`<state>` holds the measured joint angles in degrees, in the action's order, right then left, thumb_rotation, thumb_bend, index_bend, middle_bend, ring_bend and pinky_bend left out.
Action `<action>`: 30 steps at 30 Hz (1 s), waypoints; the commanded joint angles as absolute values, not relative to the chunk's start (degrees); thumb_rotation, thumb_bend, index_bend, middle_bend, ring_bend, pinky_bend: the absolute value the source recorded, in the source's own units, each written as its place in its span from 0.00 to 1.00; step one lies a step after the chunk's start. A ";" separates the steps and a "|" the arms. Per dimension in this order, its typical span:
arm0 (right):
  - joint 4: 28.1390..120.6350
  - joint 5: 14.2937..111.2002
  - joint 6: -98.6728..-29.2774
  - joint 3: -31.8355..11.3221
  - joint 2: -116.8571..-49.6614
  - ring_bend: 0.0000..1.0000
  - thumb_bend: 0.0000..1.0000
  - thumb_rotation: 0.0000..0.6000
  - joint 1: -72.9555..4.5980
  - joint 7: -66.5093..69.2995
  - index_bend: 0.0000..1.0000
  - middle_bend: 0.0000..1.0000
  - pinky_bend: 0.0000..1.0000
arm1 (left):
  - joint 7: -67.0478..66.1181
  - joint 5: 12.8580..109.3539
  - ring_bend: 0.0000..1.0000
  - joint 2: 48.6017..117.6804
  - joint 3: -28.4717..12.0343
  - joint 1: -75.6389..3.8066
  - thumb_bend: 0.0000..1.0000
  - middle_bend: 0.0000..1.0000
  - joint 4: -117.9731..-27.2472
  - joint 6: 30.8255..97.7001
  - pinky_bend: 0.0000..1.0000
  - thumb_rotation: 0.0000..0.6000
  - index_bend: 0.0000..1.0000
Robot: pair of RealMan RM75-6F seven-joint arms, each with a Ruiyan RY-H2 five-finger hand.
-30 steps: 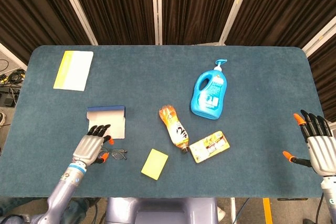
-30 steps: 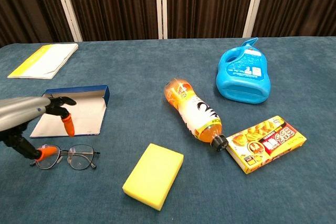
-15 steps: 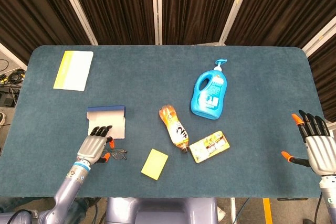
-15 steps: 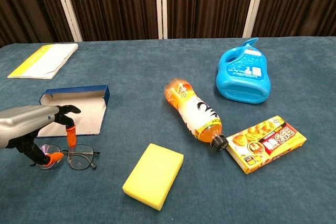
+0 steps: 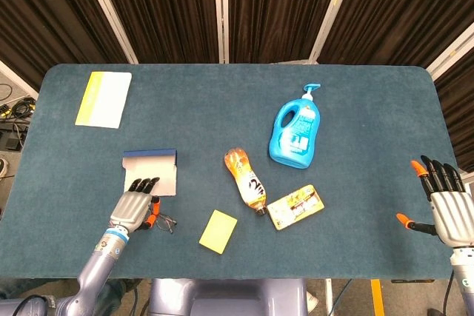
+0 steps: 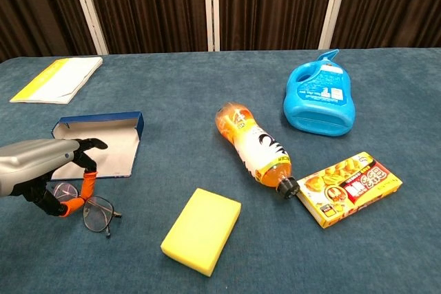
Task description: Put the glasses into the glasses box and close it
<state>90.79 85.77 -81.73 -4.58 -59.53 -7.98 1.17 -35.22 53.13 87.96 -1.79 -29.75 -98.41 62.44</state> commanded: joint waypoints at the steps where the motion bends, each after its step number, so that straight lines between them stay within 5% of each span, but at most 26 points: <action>1: 90.81 85.89 -81.76 -4.51 -59.52 0.00 0.00 1.00 -7.97 1.08 0.01 0.00 0.00 | -35.31 53.11 0.00 87.69 -1.83 -29.87 0.50 0.00 -98.68 62.76 0.00 1.00 0.62; 10: 90.91 85.93 -81.70 -4.43 -59.51 0.00 0.00 1.00 -7.99 1.02 0.01 0.00 0.00 | -31.58 55.26 0.00 84.51 -5.11 -30.68 0.50 0.00 -100.04 63.96 0.00 1.00 0.63; 23: 90.83 85.58 -80.99 -4.38 -59.94 0.00 0.00 1.00 -8.32 -0.15 0.01 0.00 0.00 | -31.67 39.46 0.00 82.62 -13.51 -37.62 0.51 0.00 -92.47 57.19 0.00 1.00 0.63; 30: 90.57 84.80 -80.15 -4.48 -60.29 0.00 0.00 1.00 -8.61 -0.65 0.01 0.00 0.00 | -30.26 37.27 0.00 84.00 -13.36 -39.39 0.51 0.00 -87.03 55.17 0.00 1.00 0.63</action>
